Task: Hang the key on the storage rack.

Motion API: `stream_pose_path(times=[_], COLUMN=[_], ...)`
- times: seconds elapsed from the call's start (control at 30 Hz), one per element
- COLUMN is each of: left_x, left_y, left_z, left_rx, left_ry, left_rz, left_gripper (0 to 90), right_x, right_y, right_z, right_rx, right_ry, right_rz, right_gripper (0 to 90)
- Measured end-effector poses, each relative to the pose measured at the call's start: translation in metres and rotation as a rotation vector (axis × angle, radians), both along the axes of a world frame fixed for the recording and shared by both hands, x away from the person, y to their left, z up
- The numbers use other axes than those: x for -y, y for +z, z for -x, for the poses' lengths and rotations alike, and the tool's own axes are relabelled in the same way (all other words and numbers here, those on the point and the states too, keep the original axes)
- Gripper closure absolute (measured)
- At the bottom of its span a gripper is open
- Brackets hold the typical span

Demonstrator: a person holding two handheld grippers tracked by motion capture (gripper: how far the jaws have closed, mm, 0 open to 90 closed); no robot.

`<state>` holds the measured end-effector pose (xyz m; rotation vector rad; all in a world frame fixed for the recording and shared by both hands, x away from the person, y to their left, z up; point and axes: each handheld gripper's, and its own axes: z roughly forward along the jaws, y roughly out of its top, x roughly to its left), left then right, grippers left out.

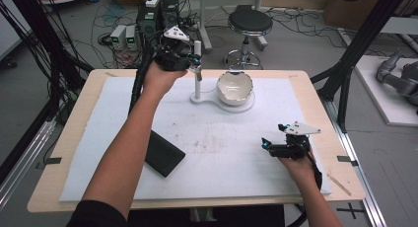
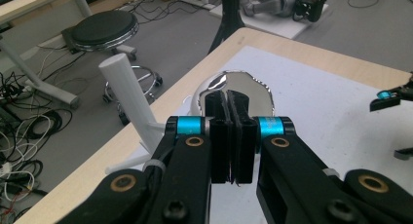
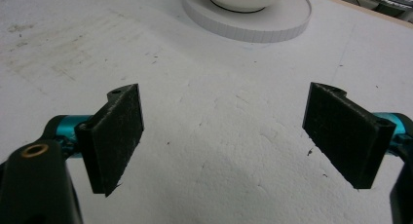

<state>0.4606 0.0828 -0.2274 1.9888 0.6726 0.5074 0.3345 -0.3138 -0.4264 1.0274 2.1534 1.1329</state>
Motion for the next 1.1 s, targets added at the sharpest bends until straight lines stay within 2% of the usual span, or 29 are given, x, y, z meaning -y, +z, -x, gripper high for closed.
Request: stream_pose_path(times=[0.07,0.37,0.47,0.53,0.7,1.1], left_x=[0.001,0.001,0.000,0.001,0.003,0.001], left_y=[-0.003,-0.012,-0.014,-0.017,-0.020,-0.020], left_z=[-0.005,-0.023,-0.027,-0.030,-0.034,-0.037], left_rx=[-0.009,-0.031,-0.042,-0.051,-0.050,-0.052], left_ry=[0.011,0.041,0.052,0.063,0.076,0.096], left_rz=[0.018,-0.010,0.003,-0.004,-0.018,-0.017], left_gripper=[88.0,88.0,88.0,88.0,88.0,87.9], right_x=[0.000,0.001,0.000,-0.001,-0.001,-0.001], right_y=[0.000,-0.002,-0.002,-0.002,-0.001,-0.001], right_z=[0.000,-0.002,-0.002,-0.001,-0.001,-0.001], right_rx=[-0.001,-0.008,-0.011,-0.005,0.005,0.001], right_ry=[0.001,-0.003,0.000,0.004,0.007,0.006], right_rz=[-0.001,-0.002,0.001,0.007,0.006,0.002], right_gripper=[15.1,15.1,15.1,15.1,15.1,15.1])
